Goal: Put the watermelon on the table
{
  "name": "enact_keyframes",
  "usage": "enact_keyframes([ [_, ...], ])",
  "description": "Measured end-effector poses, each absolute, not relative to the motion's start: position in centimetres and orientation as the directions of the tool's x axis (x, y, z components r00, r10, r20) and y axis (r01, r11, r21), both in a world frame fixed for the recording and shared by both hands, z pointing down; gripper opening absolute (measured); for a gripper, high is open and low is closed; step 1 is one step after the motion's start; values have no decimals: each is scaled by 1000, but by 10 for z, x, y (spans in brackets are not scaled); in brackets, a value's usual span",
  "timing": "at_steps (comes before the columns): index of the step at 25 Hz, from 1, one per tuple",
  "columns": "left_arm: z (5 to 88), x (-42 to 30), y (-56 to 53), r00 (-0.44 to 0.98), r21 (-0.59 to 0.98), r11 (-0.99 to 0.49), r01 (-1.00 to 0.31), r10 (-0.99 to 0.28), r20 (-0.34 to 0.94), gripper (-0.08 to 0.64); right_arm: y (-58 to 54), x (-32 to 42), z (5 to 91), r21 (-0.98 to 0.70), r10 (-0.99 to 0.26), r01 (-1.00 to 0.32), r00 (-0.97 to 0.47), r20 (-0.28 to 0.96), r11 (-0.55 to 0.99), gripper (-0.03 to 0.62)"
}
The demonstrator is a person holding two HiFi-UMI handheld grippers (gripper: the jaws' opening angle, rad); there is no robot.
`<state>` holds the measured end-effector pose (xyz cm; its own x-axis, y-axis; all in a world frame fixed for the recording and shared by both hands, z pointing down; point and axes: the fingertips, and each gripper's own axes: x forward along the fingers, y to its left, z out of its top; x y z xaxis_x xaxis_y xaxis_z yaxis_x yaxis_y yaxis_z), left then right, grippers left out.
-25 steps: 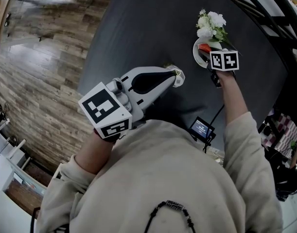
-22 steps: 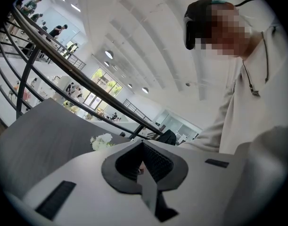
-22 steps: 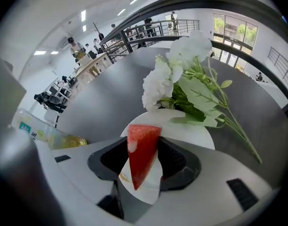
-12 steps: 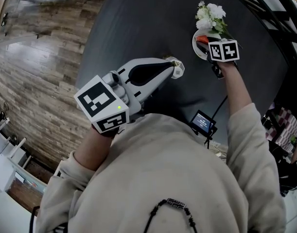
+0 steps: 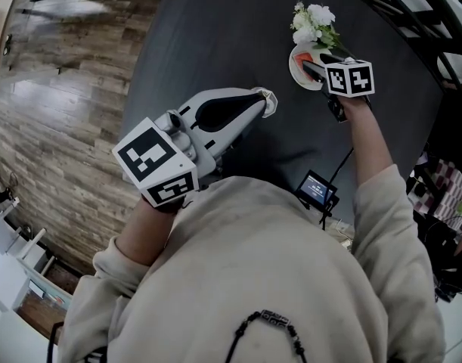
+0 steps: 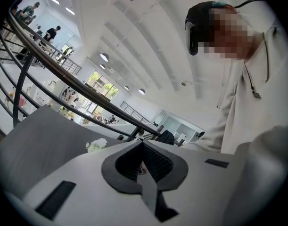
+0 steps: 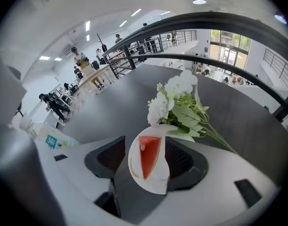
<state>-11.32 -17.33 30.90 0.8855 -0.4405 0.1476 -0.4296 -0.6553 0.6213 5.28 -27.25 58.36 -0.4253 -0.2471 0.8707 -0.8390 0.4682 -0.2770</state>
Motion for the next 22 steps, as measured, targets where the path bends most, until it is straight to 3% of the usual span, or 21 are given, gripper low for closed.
enact_keyframes([
  [4,295,-104,-169,895,589,-692,-418,-423,138,5,-269,66,541,-271,-326,-848,-441,836,455,255],
  [12,264,-72,-142,924,514,-773,-372,-360,128,6,-216,70,403,-403,-394,-716,-669,630,570,244],
  [17,240,-47,-128,941,456,-824,-336,-318,119,5,-177,76,307,-440,-472,-630,-775,421,640,162],
  [20,226,-33,-121,948,435,-843,-316,-301,105,6,-152,83,259,-435,-525,-613,-790,318,659,50],
  [22,218,-25,-116,952,432,-849,-304,-293,93,5,-134,88,230,-431,-559,-605,-793,242,670,18],
])
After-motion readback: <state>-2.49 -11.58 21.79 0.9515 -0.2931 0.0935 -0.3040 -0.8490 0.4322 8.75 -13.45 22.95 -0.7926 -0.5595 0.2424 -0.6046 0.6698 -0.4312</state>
